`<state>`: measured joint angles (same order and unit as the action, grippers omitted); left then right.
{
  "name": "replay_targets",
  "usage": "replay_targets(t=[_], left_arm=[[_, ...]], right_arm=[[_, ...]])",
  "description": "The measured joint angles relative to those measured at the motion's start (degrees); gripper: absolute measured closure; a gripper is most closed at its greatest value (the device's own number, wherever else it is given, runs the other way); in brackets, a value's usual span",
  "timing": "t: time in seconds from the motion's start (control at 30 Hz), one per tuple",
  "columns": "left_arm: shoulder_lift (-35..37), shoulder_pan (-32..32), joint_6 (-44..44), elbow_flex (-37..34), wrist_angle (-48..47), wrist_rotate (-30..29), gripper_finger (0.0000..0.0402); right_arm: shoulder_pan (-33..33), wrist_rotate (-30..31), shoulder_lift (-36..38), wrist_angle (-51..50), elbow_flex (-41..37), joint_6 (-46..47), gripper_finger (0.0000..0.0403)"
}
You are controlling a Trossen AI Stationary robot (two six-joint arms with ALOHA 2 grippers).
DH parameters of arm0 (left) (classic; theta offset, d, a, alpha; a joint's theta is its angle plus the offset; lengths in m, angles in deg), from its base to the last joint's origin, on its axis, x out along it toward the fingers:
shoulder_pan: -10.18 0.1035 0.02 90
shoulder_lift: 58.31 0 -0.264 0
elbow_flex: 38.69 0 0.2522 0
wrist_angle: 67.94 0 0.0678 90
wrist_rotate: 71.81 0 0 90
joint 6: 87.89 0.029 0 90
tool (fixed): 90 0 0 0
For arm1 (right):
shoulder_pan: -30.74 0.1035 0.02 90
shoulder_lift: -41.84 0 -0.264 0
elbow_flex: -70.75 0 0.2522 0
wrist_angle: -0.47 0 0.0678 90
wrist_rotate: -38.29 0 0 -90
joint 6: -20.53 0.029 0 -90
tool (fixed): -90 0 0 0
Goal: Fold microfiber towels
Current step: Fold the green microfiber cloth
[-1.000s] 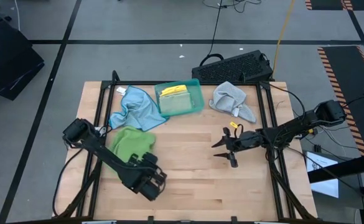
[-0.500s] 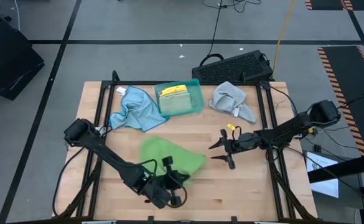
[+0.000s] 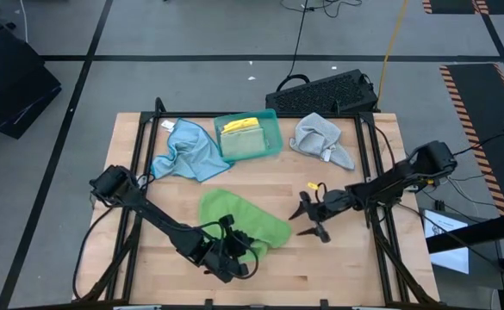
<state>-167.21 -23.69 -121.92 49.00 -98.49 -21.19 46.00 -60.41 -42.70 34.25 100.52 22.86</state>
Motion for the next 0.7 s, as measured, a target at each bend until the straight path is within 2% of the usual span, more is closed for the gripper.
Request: replay_targets(t=[0.17,0.37,0.53,0.7], left_arm=[[0.00,0.51,1.04,0.00,0.46,0.06,0.0392],[0.00,1.32,1.34,0.00,0.49,0.08,0.0392],[0.00,1.63,1.60,0.00,0.59,0.09,0.0383],[0.00,2.06,2.30,0.00,0.86,0.05,0.0397]], right_arm=[[3.40,0.36,-2.61,-0.78,0.96,-6.90,0.0138],[7.92,7.54,-4.59,-1.06,2.98,-15.54,0.0156],[9.39,8.76,-4.54,-2.31,2.97,-19.46,0.0173],[9.10,9.08,-4.84,-2.36,3.28,-20.68,0.0193]])
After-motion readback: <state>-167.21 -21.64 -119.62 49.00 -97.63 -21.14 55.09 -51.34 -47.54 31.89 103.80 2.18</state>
